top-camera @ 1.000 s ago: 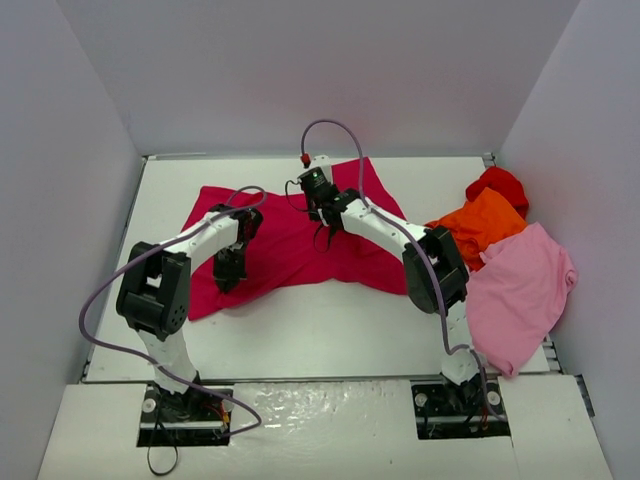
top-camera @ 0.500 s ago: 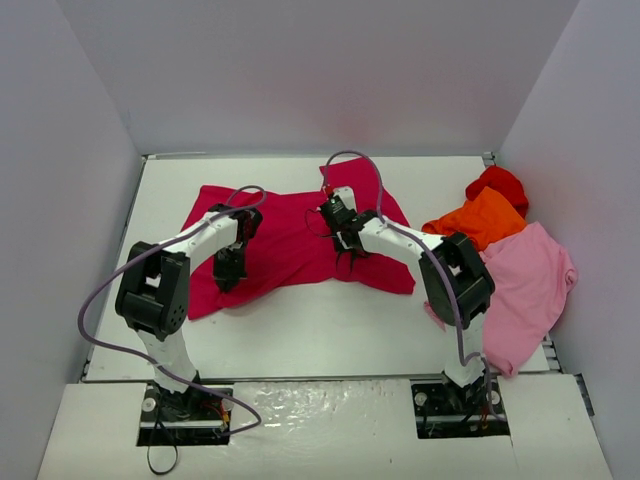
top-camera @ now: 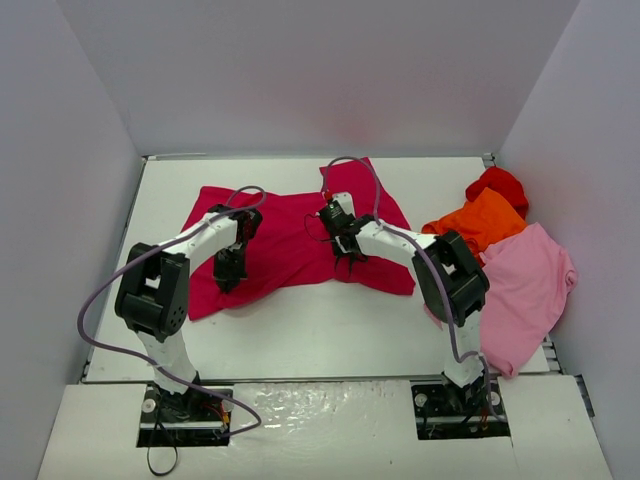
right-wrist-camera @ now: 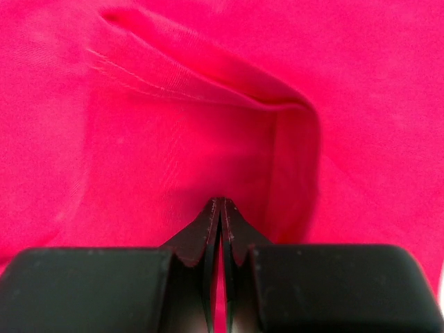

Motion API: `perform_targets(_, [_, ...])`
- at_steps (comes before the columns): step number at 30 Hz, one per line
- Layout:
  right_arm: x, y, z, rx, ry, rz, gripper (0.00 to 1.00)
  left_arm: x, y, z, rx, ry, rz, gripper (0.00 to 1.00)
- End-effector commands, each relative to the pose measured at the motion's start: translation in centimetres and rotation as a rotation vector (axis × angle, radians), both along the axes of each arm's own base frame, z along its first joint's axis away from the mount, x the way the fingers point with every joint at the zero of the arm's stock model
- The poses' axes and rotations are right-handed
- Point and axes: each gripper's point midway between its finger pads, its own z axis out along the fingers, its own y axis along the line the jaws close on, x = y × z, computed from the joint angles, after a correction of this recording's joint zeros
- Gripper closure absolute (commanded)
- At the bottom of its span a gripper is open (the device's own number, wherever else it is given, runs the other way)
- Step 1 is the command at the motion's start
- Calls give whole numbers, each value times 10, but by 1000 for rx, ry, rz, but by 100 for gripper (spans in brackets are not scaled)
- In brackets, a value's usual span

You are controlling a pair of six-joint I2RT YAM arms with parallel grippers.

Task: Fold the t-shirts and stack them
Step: Fold the flattened tshirt in 1/3 of the way

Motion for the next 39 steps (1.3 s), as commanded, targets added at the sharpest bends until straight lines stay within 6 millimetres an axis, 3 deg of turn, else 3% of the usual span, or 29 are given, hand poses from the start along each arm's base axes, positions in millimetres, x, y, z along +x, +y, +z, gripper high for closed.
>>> perform_targets(1, [7,-25,-8,-79,-7,-49,100,4,-1,21,-14,-62,-25,100])
perform_targets(3, [8,-45,-5,-144,-17,-81,100,4,0,22,-10,-64,-26,100])
perform_targets(6, [19,-79,23,-272,-86,-152,100,4,0,22,-10,-64,-26,100])
perform_targets(13, [69,-117,94,-290,-206,-271,100,1,0,19,-13,-56,-25,100])
perform_targets(16, [85,-144,112,-366,-235,-319,100,0,1,19,-9,-55,-26,100])
perform_targets(21, [107,-173,123,-356,-256,-413,100,0,-1,19,-16,-54,-29,100])
perform_targets(24, [99,-142,121,-200,-233,-342,100,0,0,18,-8,-49,-29,100])
perform_targets(27, [75,-109,117,-112,-209,-275,100,2,-1,20,-9,-42,-32,100])
perform_targets(30, [39,-88,88,-127,-157,-221,100,7,0,30,4,-38,-42,100])
perform_targets(32, [21,-71,81,-108,-155,-186,100,14,1,45,19,-53,-46,100])
perform_targets(35, [-7,-61,60,-74,-122,-144,100,29,4,67,55,-84,-52,100])
perform_targets(39, [-20,-56,43,-41,-101,-112,100,52,2,84,85,-88,-61,100])
